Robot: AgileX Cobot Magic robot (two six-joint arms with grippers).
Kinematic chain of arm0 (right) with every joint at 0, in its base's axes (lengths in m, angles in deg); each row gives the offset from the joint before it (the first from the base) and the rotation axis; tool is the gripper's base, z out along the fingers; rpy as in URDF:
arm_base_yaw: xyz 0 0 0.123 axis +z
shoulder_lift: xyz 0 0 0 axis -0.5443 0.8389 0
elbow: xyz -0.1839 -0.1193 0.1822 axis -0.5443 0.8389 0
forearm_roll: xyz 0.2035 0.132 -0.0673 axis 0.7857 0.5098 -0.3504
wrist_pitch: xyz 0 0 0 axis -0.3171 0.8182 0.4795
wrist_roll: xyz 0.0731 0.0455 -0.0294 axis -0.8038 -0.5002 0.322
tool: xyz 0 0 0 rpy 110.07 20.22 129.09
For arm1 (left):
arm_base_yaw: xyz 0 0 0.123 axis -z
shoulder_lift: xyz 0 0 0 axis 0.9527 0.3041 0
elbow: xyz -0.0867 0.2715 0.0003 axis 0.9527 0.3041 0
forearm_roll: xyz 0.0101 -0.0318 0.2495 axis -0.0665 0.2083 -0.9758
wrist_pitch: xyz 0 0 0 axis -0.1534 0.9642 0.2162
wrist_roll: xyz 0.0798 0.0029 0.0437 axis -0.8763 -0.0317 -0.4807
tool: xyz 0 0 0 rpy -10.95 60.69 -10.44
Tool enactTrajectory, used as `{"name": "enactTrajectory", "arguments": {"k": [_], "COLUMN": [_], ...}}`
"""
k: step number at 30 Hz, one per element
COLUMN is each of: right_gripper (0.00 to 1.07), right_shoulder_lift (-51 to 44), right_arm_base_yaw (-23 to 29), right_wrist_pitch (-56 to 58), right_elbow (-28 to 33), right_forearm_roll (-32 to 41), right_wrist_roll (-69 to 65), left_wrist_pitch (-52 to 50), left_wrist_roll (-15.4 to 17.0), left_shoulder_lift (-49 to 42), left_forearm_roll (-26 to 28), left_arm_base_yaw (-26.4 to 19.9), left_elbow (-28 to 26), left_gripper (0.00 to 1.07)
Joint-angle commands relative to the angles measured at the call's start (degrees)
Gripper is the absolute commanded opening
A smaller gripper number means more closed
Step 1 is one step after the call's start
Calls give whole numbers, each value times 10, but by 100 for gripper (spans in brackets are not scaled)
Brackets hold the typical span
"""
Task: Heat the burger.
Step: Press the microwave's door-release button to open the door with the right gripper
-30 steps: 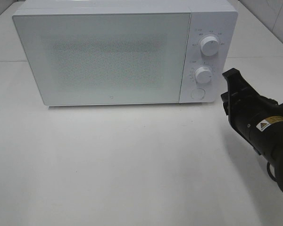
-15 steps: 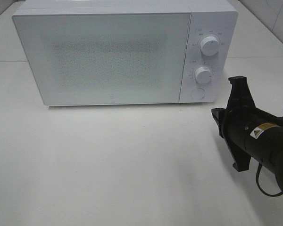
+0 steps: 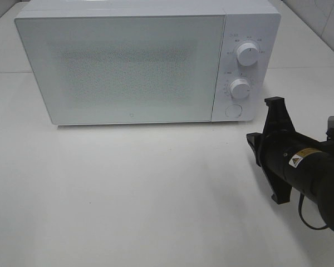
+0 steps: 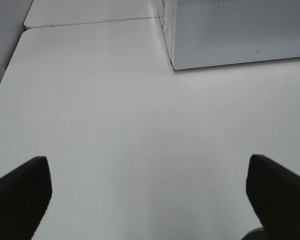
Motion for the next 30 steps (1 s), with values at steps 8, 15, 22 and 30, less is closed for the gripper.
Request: {"name": "enactTrajectory", "arguments": {"k": [8, 15, 22, 30], "right_gripper": [0, 0, 0, 0], "right_shoulder_lift": [40, 76, 110, 146], "right_arm_base_yaw": [-64, -80, -106, -109], "right_wrist_pitch": [-7, -7, -6, -6], "right_elbow": [-54, -87, -123, -155], "right_forearm_roll": [-85, -101, -127, -133], "right_wrist_roll": [-26, -35, -45, -57], "left_wrist_pitch": [-9, -9, -9, -9], "left_wrist_roll": [2, 2, 2, 2], "left_shoulder_lift": [-7, -7, -7, -7], "left_forearm_roll": [-1, -1, -1, -1], "left_arm_base_yaw": [1, 1, 1, 1], "left_elbow": [0, 0, 0, 0], "left_gripper": [98, 98, 98, 98]}}
